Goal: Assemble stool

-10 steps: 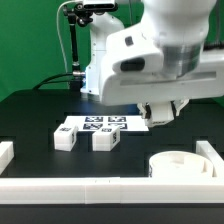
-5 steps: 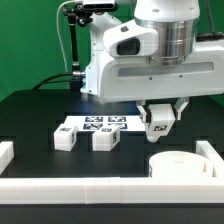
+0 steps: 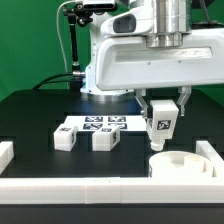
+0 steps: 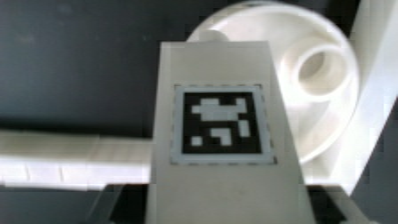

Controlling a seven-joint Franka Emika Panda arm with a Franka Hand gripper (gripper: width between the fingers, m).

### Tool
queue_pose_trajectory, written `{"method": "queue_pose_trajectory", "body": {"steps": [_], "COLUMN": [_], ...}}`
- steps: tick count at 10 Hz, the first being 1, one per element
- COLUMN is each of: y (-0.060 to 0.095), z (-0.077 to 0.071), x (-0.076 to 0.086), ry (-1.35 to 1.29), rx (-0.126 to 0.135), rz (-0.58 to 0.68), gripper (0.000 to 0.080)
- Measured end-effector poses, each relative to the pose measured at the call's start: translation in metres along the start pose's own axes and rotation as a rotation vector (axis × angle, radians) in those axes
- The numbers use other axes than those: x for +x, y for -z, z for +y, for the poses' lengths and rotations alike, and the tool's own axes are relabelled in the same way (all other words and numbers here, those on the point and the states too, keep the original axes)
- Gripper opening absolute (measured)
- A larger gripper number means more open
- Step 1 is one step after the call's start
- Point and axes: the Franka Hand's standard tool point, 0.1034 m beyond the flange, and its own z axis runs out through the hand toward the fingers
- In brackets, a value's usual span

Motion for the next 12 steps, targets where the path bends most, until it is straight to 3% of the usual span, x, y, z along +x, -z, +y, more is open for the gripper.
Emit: {"method": "queue_pose_trajectory", "body": {"steps": [2, 4, 5, 6, 9, 12], "y": [0.001, 0.004, -0.003, -0.012, -0.010, -0.012], "z": [-0.006, -0.014, -0.014, -0.014, -0.015, -0.021], "x": [0.006, 0.031, 0.035, 0.032, 0.033, 0.051], "ry": [0.009, 0.019, 0.029, 0.030, 0.031, 0.037], "rx": [0.001, 0.007, 0.007, 0.006, 0.007, 0.011], "rz": [0.039, 0.052, 0.073, 0.066, 0.064, 0.068], "gripper": [0.0338, 0.0338, 0.0338, 0.0338, 0.0338, 0.0338]}}
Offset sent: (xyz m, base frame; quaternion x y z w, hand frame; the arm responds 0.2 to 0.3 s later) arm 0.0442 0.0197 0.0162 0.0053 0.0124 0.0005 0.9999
